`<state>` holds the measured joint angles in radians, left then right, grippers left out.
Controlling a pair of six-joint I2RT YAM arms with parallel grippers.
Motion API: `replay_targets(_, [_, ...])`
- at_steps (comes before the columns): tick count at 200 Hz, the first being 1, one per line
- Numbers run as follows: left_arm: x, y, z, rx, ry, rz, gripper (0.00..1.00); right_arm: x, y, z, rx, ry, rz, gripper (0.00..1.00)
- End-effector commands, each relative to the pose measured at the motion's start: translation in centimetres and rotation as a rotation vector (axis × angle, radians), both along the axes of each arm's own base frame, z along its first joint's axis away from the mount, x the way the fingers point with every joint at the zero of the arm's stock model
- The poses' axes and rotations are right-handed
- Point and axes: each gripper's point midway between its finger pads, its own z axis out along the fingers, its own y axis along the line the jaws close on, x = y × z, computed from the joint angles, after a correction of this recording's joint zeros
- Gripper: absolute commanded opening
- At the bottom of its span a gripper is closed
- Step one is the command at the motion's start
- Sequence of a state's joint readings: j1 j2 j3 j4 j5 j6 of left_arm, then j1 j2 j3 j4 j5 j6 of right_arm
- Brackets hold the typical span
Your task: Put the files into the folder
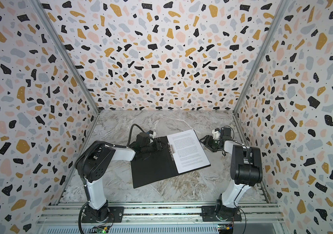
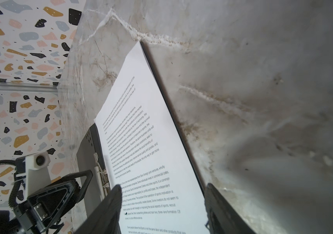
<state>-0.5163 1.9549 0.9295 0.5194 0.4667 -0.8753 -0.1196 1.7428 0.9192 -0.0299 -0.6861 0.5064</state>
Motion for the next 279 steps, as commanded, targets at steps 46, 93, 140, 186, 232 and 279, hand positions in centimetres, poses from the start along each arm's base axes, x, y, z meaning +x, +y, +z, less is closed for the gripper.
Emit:
replay_targets(46, [1.3, -2.0, -0.5, -0.051, -0.030, -0.093, 0.59, -1.6, -0.7, -0.3, 0.014, -0.029, 0.017, 0.66])
replay_targets(93, [1.2, -3.3, 0.8, -0.146, -0.032, -0.102, 0.60, -2.0, -0.8, -0.8, 0.031, -0.016, 0.010, 0.66])
replay_targets(140, [1.0, -4.2, 2.7, -0.207, -0.065, -0.107, 0.59, -2.1, -0.8, -0.8, 0.033, -0.016, 0.011, 0.66])
replay_targets(186, [0.5, -4.6, 2.8, -0.210, -0.055, -0.115, 0.59, -2.3, -0.6, -0.9, 0.043, -0.010, 0.016, 0.66])
replay_targets(232, [0.5, -3.4, 2.8, -0.160, -0.071, -0.082, 0.59, -2.3, -0.8, -0.9, 0.032, -0.012, 0.013, 0.66])
replay_targets(279, [0.7, -2.4, 1.7, -0.083, -0.052, -0.063, 0.59, -2.4, -0.9, -1.3, 0.034, -0.002, 0.010, 0.66])
